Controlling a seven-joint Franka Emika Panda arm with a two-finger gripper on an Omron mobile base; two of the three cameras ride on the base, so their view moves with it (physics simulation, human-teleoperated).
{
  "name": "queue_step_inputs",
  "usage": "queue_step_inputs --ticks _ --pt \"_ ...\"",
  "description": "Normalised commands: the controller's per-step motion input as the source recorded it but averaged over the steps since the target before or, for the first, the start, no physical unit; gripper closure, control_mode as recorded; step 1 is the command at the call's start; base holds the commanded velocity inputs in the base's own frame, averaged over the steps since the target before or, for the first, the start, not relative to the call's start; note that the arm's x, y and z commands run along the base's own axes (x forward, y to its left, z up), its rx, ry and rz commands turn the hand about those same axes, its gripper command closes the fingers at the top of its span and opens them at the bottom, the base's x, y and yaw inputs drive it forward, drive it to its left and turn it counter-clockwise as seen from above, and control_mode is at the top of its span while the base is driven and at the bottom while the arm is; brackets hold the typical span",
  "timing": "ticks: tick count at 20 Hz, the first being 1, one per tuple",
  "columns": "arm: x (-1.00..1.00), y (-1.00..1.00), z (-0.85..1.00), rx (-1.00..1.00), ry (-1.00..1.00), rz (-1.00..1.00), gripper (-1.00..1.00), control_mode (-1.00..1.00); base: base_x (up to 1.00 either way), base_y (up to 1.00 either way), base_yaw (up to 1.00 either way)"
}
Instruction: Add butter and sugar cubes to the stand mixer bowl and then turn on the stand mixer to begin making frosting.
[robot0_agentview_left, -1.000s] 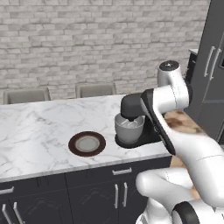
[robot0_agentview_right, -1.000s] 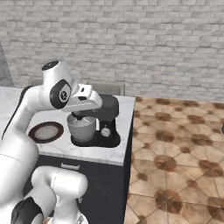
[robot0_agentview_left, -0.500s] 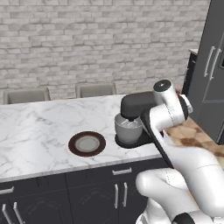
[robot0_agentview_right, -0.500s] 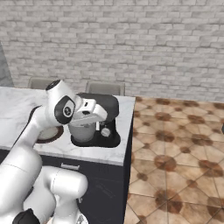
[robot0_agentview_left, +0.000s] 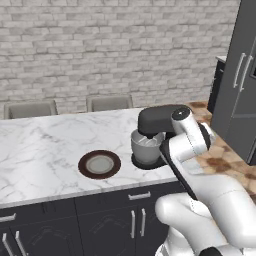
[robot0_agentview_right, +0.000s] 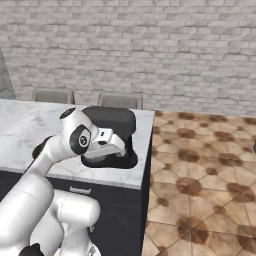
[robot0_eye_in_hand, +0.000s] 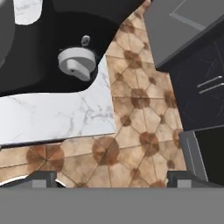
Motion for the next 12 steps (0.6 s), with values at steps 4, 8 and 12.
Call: queue_step_inputs --ticks 4,8,12 --pt "0.42 0.0 -0.41 0.0 0.05 0.0 -1.0 -1.0 0.0 0.0 0.0" --pt "0.42 0.0 -0.37 0.0 0.03 0.0 -1.0 -1.0 0.0 0.0 0.0" --pt "0.21 0.0 -0.17 0.0 0.0 0.01 -1.0 -1.0 0.0 0.0 0.0"
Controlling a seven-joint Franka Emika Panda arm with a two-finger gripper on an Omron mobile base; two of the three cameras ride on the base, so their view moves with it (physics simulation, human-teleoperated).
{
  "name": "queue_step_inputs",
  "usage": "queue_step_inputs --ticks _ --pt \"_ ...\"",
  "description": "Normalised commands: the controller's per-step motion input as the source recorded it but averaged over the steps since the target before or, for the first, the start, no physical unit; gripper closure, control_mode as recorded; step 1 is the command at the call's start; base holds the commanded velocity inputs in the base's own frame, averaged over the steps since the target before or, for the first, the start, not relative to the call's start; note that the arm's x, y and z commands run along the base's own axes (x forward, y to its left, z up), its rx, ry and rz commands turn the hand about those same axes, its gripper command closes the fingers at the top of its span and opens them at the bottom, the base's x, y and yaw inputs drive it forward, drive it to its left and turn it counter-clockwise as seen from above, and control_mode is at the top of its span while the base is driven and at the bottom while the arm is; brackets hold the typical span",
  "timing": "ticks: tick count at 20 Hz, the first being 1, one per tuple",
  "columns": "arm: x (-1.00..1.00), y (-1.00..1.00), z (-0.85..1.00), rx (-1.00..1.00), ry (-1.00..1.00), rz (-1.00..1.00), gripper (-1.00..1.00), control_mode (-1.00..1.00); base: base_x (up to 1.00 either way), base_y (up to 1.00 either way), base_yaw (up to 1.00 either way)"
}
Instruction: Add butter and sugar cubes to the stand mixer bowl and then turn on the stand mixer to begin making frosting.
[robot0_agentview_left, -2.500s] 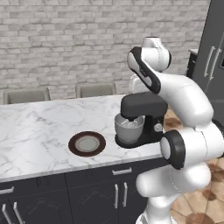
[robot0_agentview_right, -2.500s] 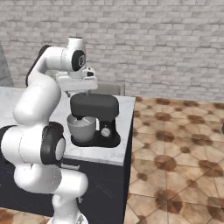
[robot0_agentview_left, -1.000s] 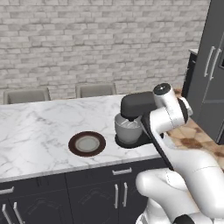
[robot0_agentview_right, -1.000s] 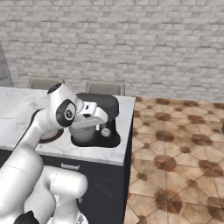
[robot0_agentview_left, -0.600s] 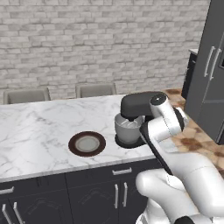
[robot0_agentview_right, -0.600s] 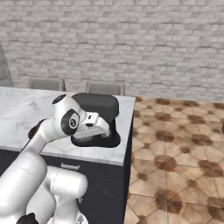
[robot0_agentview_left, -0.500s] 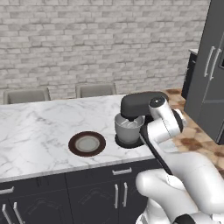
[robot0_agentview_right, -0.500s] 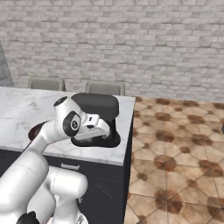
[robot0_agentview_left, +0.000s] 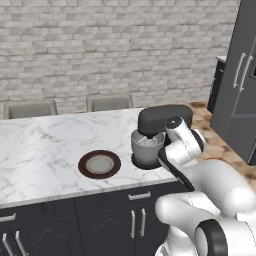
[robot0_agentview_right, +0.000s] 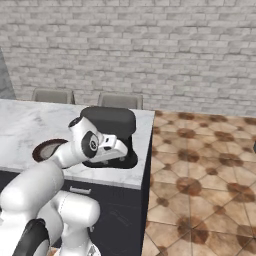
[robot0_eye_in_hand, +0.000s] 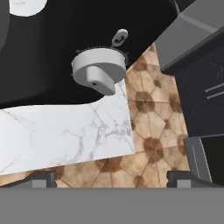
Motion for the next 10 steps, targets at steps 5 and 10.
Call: queue_step_inputs --ticks 5,10 --pt "0.04 -0.01 0.0 0.0 -0.01 0.02 -1.0 -1.0 0.0 0.0 0.0" --pt "0.01 -0.04 0.0 0.0 -0.01 0.04 -1.0 -1.0 0.0 0.0 0.0"
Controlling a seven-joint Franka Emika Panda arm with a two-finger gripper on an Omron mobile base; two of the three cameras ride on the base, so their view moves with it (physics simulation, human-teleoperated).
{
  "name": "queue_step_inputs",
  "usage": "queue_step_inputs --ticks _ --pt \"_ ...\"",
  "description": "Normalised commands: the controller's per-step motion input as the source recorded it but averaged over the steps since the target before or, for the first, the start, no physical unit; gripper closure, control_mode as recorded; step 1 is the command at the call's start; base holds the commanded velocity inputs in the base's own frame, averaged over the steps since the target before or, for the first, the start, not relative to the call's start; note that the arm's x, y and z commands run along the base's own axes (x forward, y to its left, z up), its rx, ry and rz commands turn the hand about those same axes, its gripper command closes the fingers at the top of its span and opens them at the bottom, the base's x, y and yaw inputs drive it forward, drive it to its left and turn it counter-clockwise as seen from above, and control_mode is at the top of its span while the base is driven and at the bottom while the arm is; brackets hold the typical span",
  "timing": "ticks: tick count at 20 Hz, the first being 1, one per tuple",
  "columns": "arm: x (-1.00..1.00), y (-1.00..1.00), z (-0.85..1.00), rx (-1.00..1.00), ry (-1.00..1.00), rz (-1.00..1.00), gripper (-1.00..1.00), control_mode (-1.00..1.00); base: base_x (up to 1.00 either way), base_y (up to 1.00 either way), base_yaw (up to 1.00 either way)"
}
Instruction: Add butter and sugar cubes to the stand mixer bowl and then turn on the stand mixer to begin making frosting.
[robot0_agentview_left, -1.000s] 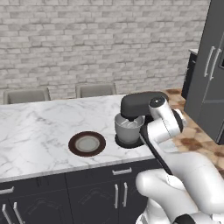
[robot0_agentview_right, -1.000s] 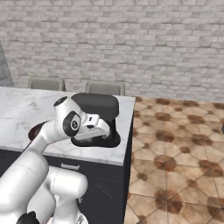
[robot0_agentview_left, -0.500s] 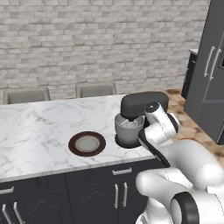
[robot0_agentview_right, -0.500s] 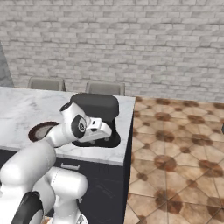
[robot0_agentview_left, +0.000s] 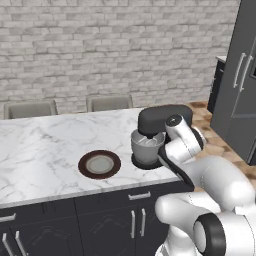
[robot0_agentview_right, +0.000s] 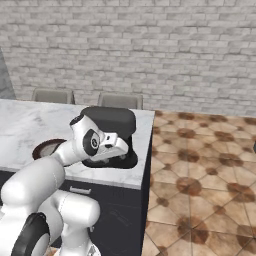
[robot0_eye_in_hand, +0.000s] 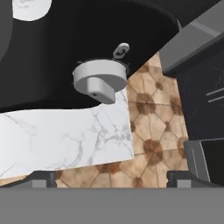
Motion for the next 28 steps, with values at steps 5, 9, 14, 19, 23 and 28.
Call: queue_step_inputs --ticks 5,9,14,19,23,28 --pt "0.05 0.0 0.0 0.0 -0.04 0.09 -1.0 -1.0 0.0 0.0 0.0" --pt "0.0 -0.01 0.0 0.0 -0.13 0.11 -1.0 -1.0 0.0 0.0 0.0" --pt "0.0 -0.04 0.0 0.0 -0.12 0.08 -1.0 -1.0 0.0 0.0 0.0" --pt "0.16 0.0 0.0 0.0 -0.05 0.06 -1.0 -1.0 0.0 0.0 0.0" --pt "0.28 0.0 0.0 0.0 0.0 0.02 -1.0 -1.0 0.0 0.0 0.0" --pt "0.32 0.0 0.0 0.0 0.0 0.0 -1.0 -1.0 0.0 0.0 0.0"
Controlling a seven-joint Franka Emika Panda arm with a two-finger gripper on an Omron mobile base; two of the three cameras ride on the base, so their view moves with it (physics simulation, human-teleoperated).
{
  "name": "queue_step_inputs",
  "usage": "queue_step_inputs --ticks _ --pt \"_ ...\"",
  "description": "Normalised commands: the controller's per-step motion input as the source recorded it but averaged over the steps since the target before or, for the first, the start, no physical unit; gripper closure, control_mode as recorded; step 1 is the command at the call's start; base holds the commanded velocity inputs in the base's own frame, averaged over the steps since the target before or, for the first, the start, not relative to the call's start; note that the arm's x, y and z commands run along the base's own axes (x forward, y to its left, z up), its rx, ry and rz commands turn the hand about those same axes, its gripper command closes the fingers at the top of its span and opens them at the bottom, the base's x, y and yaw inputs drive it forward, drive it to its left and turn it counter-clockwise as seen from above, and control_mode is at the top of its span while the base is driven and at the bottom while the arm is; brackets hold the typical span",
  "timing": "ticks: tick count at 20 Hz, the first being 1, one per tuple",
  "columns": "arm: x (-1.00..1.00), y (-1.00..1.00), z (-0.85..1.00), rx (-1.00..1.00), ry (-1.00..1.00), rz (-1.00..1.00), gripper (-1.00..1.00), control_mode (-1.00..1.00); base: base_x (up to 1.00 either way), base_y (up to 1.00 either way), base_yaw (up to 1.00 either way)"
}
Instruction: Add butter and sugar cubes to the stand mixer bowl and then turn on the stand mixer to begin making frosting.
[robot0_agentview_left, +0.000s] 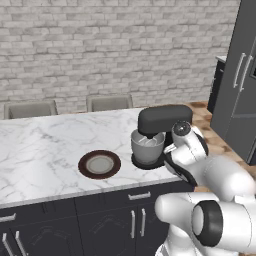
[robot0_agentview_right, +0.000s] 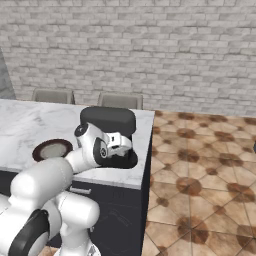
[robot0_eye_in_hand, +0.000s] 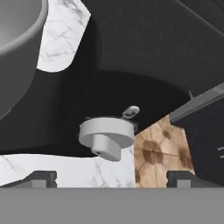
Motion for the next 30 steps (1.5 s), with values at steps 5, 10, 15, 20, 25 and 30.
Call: queue_step_inputs --ticks 5,10,15,20,25,30 --pt "0.29 0.0 0.0 0.0 0.0 0.0 -1.0 -1.0 0.0 0.0 0.0" --pt "0.16 0.0 -0.06 0.0 0.0 0.0 -1.0 -1.0 0.0 0.0 0.0" --pt "0.13 0.0 -0.21 0.0 0.0 0.0 -1.0 -1.0 0.0 0.0 0.0" --pt "0.13 -0.08 -0.26 0.0 0.0 0.0 -1.0 -1.0 0.0 0.0 0.0" --pt "0.1 -0.04 -0.19 0.0 0.0 0.0 1.0 -1.0 0.0 0.0 0.0" --pt "0.02 -0.22 -0.02 0.0 0.0 0.0 1.0 -1.0 0.0 0.0 0.0"
